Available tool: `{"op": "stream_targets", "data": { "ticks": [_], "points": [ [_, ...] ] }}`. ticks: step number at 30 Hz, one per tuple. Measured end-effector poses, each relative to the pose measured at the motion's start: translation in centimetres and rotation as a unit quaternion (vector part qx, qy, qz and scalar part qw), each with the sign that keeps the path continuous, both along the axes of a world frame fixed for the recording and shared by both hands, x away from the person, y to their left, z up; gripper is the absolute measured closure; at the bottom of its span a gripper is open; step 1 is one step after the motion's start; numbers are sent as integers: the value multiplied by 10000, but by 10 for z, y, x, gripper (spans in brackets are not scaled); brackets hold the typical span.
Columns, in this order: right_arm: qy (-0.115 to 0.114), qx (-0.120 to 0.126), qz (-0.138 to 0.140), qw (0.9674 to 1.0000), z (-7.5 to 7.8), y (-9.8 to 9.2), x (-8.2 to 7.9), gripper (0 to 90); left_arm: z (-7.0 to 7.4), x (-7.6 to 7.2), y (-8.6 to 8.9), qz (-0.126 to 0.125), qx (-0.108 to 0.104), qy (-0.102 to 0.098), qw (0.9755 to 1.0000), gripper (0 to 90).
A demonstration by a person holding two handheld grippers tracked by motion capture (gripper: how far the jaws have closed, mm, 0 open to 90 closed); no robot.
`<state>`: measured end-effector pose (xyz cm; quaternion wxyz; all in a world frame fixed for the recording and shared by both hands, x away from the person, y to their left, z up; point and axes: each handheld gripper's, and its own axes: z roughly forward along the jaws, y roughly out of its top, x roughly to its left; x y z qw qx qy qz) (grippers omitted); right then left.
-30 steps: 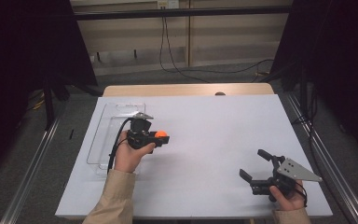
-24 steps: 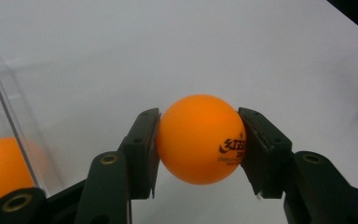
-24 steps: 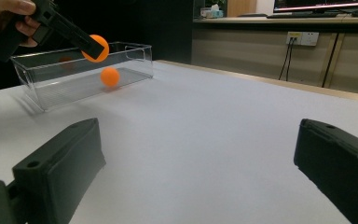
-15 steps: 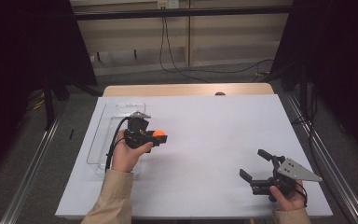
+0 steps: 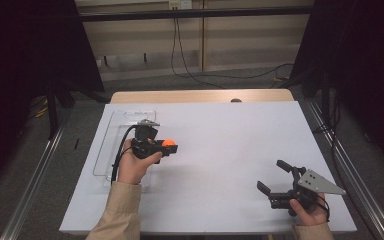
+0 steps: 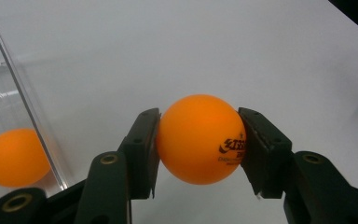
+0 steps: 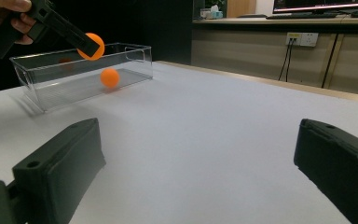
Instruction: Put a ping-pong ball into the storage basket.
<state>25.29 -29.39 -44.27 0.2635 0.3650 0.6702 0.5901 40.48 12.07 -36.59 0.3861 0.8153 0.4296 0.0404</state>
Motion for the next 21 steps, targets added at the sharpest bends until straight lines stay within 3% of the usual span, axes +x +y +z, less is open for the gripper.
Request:
{"op": "stream_targets", "data": {
  "ticks": [21],
  "points": [
    [-8, 4, -1, 10000, 0, 0, 0, 7, 5, 0, 8, 89, -3, -19, 10000, 510]
  ]
}}
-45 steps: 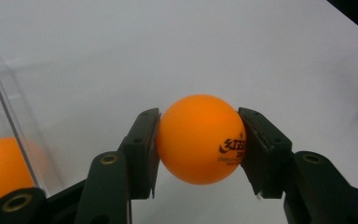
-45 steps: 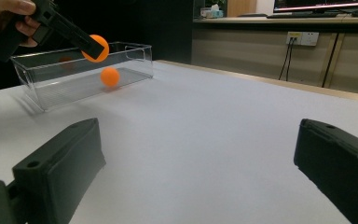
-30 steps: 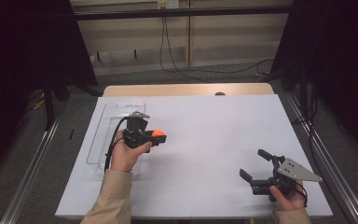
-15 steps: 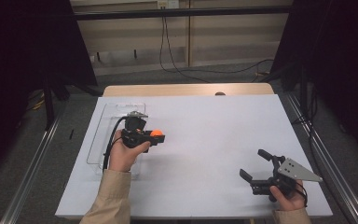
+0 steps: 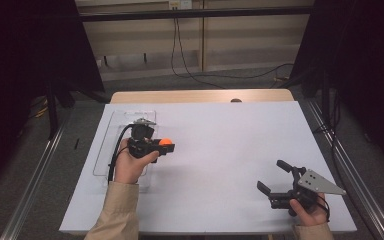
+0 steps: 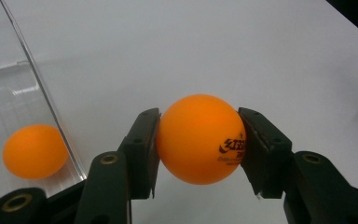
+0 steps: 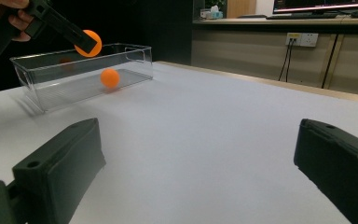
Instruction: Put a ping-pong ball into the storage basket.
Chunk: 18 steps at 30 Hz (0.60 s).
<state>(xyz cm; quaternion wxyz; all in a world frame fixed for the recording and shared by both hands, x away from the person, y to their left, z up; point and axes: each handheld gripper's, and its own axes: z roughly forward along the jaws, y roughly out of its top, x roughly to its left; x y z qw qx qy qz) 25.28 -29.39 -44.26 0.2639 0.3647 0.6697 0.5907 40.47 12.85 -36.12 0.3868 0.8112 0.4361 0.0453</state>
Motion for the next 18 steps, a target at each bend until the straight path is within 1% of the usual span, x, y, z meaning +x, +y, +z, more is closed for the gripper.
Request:
{"op": "stream_targets", "data": {
  "ticks": [8, 18],
  "points": [
    [-1, 1, 0, 10000, 0, 0, 0, 7, 2, 0, 4, 16, -1, -23, 10000, 510],
    [-1, 1, 6, 10000, 0, 0, 0, 7, 4, 0, 7, 38, -17, 7, 10000, 510]
  ]
}}
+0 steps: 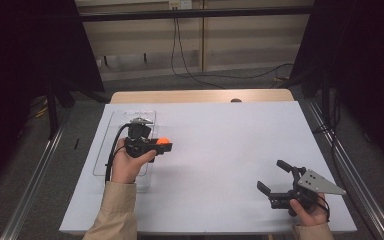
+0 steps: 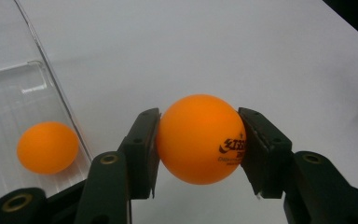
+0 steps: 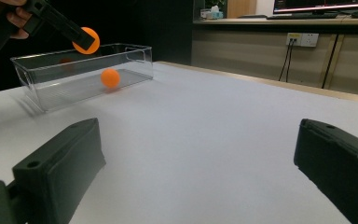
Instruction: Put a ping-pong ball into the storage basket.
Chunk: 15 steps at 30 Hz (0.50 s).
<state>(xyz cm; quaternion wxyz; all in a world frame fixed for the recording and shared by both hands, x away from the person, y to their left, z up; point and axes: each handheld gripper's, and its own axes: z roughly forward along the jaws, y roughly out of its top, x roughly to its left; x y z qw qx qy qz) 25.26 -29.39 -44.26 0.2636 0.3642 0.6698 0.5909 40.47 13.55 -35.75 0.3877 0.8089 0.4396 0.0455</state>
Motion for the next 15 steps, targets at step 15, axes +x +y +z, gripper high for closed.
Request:
{"op": "stream_targets", "data": {
  "ticks": [15],
  "points": [
    [1, -1, 5, 10000, 0, 0, 0, 7, 3, 0, 7, 15, -1, -6, 10000, 510]
  ]
}}
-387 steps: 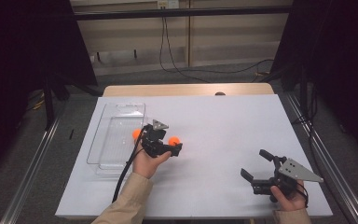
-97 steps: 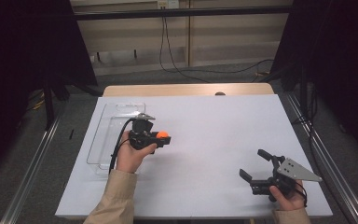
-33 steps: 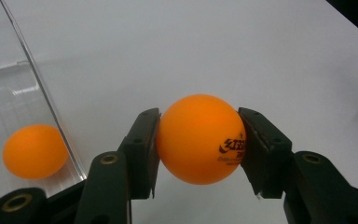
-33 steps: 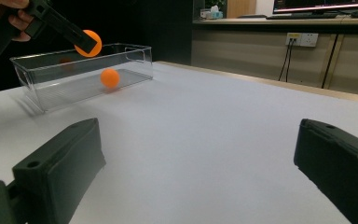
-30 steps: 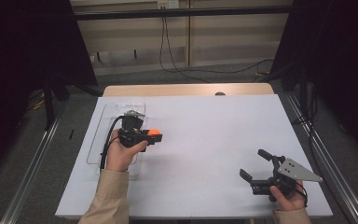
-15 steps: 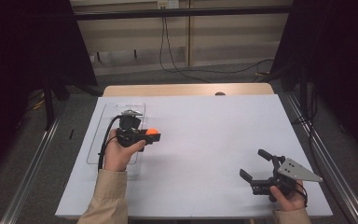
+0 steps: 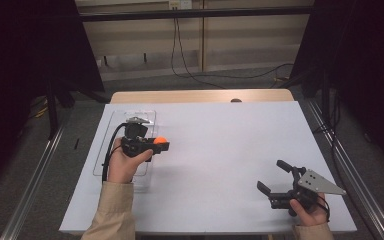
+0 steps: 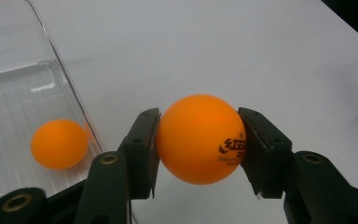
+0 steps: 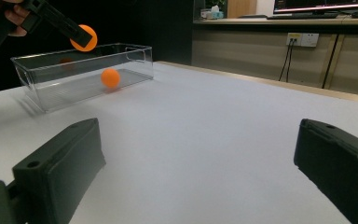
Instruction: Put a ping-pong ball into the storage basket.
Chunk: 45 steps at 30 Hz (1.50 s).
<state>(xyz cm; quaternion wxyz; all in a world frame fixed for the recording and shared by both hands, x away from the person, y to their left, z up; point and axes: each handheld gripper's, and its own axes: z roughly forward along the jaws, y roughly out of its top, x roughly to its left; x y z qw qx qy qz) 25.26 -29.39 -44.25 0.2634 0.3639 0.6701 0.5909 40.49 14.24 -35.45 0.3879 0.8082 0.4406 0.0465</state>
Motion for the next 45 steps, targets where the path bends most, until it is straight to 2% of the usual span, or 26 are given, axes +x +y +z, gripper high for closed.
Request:
{"op": "stream_targets", "data": {
  "ticks": [45],
  "points": [
    [6, 23, -1, 10000, 0, 0, 0, 7, 4, 0, 18, 147, -62, -53, 9999, 510]
  ]
}}
